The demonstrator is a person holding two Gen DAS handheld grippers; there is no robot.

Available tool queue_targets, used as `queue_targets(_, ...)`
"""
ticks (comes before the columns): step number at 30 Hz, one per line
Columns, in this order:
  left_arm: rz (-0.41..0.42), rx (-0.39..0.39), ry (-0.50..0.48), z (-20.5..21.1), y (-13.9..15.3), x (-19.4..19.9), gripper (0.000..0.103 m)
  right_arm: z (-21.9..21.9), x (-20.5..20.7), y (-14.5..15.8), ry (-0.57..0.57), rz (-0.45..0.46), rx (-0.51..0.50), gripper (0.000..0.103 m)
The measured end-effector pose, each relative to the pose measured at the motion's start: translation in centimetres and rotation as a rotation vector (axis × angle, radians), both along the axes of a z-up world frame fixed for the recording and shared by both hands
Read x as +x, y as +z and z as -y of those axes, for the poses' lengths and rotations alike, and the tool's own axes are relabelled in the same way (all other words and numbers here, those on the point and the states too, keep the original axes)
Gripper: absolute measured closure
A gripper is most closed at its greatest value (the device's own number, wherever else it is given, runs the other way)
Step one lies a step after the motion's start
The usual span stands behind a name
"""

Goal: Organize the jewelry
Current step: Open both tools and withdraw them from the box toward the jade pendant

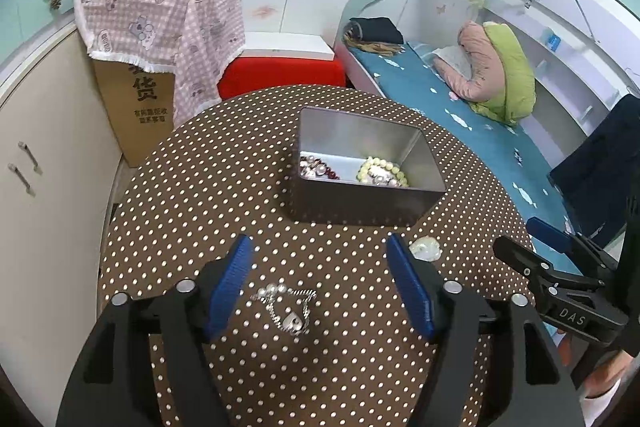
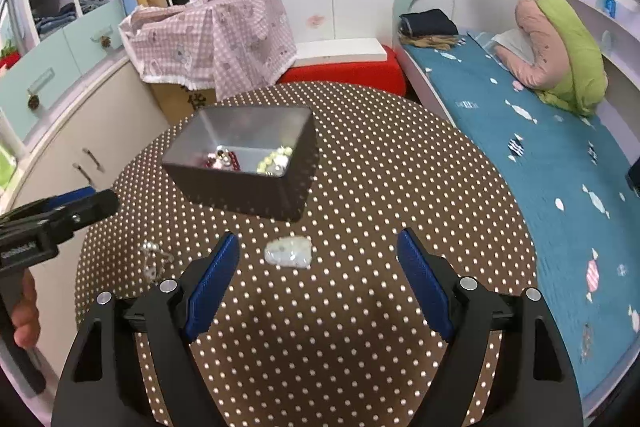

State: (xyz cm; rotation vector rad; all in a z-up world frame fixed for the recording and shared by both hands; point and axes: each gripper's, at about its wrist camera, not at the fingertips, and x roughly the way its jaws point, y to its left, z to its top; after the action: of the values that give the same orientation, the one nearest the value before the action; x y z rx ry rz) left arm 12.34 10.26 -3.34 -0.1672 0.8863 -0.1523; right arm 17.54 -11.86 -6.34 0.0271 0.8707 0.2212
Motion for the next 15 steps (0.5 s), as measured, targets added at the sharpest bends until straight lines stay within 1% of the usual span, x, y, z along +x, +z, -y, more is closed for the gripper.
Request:
queue_targets(2, -0.013, 0.004, 0.009, -0.3, -0.4, -0.3, 0.034, 0.3, -0.1, -0.4, -0.009, -0.012, 0.001, 0.022)
queue_targets(3, -0.019, 0.004, 0.013, -0.5, -0.6, -0.4, 0.031, 0.4, -0.2, -0.6, -0.013, -0.017, 0.003, 0.022)
queue_targets(4, -0.027, 0.004, 0.019, -0.7, -0.9, -0.5, 0.026, 0.6, -0.2, -0.8, -0.018, -0.026, 0.006, 0.022)
queue_targets(6, -0.042, 0.006, 0.031, -1.2, -1.8, -0.7, 0.022, 0.7, -0.3, -1.3, -0.022, -0.037, 0.011, 0.022)
queue_targets(9, -0.092, 0.008, 0.058, -2.2, -3.6, -0.8, 0.022, 0.8, -0.4, -2.0, -0.023, -0.053, 0.007, 0.022)
queue_targets(11, -0.128, -0.008, 0.081, -2.9, -4.7, -0.7, 0.022, 0.9, -0.3, -2.6, -0.025, -0.071, 0.004, 0.022)
queue_targets(13, -0.15, -0.029, 0.088, -3.3, -5.5, -0.5, 0.022, 0.7, -0.1, -3.2, -0.024, -0.089, 0.003, 0.022)
queue_targets(15, -0.163, -0.029, 0.093, -3.3, -6.1, -0.5, 0.022, 0.5, 0.0, -3.7, -0.021, -0.101, 0.0, 0.022)
